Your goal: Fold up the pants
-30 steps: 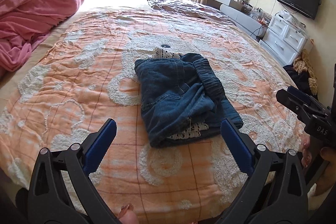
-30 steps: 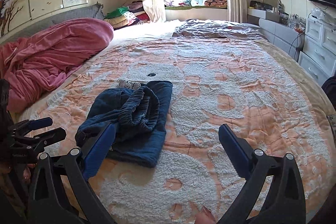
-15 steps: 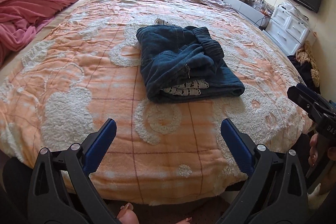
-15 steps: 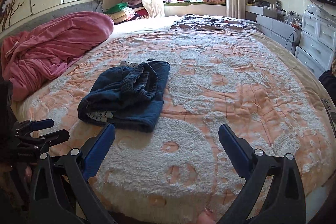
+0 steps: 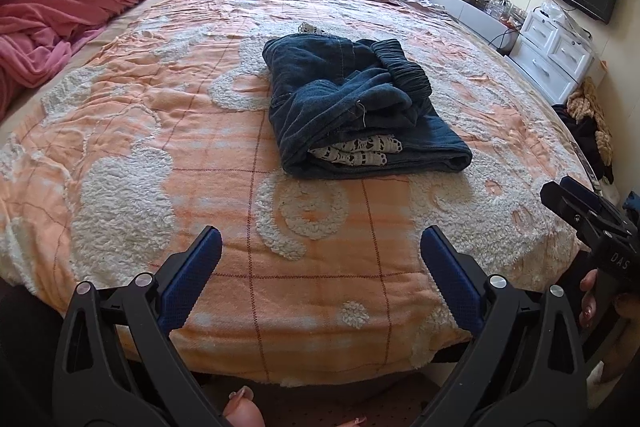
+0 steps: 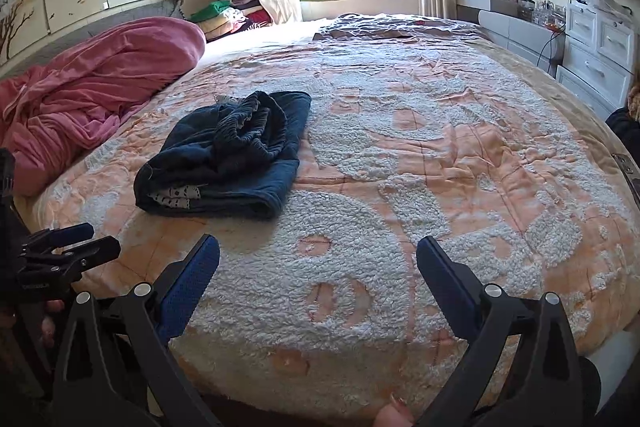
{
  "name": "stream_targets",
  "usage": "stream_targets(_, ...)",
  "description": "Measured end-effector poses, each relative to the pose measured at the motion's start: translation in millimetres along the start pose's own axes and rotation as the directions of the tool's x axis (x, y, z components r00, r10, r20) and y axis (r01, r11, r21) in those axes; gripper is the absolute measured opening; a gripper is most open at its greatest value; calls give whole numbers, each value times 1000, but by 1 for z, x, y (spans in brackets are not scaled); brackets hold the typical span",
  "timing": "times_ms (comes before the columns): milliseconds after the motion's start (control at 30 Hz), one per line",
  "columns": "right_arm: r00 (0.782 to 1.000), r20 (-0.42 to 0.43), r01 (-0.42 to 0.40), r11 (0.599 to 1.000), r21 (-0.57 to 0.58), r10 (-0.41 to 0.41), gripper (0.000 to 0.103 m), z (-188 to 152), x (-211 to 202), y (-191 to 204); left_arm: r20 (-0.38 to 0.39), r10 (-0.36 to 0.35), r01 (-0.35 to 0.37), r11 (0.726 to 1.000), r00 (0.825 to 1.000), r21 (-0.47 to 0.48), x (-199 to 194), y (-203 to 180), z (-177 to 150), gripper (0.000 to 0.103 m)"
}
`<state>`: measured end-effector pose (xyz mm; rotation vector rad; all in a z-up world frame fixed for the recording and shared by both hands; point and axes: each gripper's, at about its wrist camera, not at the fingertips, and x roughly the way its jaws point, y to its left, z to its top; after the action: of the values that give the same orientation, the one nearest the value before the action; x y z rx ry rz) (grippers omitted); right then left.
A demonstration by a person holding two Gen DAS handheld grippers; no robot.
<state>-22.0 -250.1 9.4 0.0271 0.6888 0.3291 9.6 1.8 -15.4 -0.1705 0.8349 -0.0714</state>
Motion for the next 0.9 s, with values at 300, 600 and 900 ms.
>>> stream_targets(300, 1000, 2, 2, 1000, -5, -2, 98, 0, -1, 3, 1, 0, 0, 1000, 1000, 6, -1, -1, 0, 93)
stream_targets(600, 1000, -4, 1, 1000, 2, -1, 98, 0, 0, 2, 1, 4, -4, 1000, 1000, 0, -3, 1, 0, 94)
stream_targets(900, 1000, -11, 3, 1000, 4, -3, 98, 0, 0, 2, -15, 18, -18, 1000, 1000, -5, -3, 2, 0, 94)
